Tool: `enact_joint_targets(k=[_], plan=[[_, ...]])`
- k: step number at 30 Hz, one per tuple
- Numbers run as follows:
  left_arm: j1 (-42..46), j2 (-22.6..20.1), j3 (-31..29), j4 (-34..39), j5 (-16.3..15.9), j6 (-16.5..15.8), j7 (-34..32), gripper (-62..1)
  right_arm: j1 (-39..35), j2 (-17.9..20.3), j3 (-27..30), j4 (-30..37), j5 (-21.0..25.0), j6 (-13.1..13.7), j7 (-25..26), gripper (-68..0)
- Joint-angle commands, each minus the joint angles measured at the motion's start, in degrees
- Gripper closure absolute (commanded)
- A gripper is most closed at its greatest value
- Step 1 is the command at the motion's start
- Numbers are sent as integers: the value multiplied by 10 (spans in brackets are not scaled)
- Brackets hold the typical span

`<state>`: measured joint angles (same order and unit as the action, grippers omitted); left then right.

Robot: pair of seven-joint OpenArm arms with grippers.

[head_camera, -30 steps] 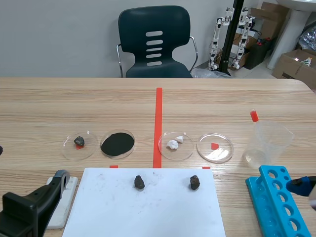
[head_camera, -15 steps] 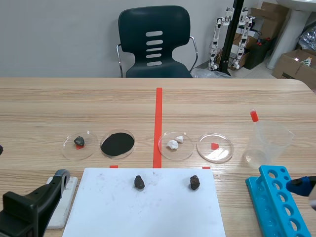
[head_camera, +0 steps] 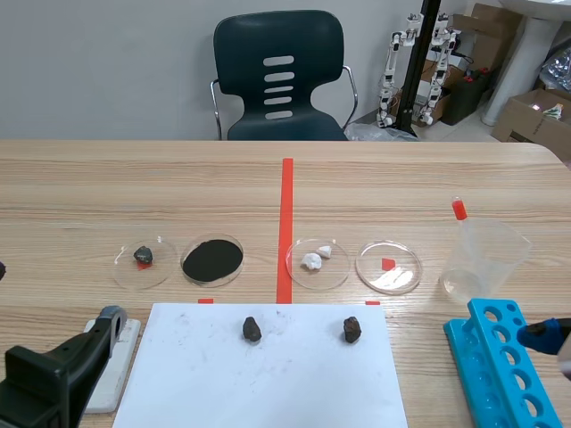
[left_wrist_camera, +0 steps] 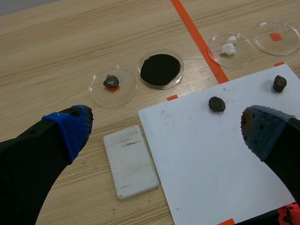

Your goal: Return to the home posture

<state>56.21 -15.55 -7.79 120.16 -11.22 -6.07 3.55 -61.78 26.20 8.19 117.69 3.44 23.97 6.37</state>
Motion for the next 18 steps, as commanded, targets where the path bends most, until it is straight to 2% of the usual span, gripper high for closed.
enact_joint_targets(k=[1,18], plan=[[0,3,3,6,-3,1,-7,-623,2,3,4,11,6,-2,8,-657],[0,3,3,6,-3,1,0,-623,2,3,4,11,6,-2,8,-657]])
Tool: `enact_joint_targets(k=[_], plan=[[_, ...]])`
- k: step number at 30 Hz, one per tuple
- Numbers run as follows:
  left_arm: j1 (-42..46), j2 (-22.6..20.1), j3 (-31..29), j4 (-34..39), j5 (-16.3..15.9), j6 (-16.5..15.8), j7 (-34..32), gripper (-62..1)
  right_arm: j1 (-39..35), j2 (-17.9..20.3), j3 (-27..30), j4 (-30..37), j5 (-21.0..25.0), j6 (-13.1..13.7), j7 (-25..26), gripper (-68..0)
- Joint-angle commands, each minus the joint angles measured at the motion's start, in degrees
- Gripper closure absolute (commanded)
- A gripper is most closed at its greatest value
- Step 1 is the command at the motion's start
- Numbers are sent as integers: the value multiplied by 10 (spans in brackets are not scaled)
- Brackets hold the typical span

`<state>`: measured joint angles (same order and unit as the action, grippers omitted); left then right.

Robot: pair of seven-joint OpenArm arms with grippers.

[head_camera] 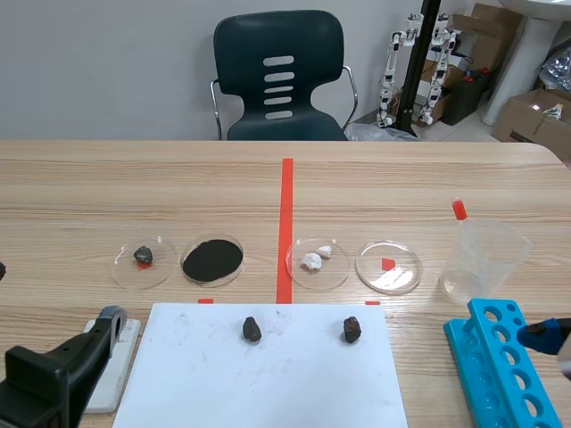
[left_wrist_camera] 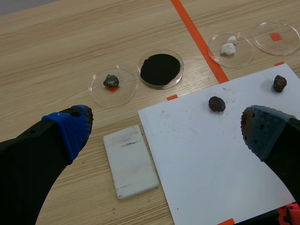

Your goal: Return to the home posture

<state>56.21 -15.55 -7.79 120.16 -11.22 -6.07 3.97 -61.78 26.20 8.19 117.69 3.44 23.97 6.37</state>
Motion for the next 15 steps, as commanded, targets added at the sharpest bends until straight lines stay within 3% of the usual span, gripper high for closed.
enact_joint_targets(k=[1,15], plan=[[0,3,3,6,-3,1,-2,-623,2,3,4,11,6,-2,8,-657],[-1,3,3,6,-3,1,5,-623,2,3,4,11,6,-2,8,-657]])
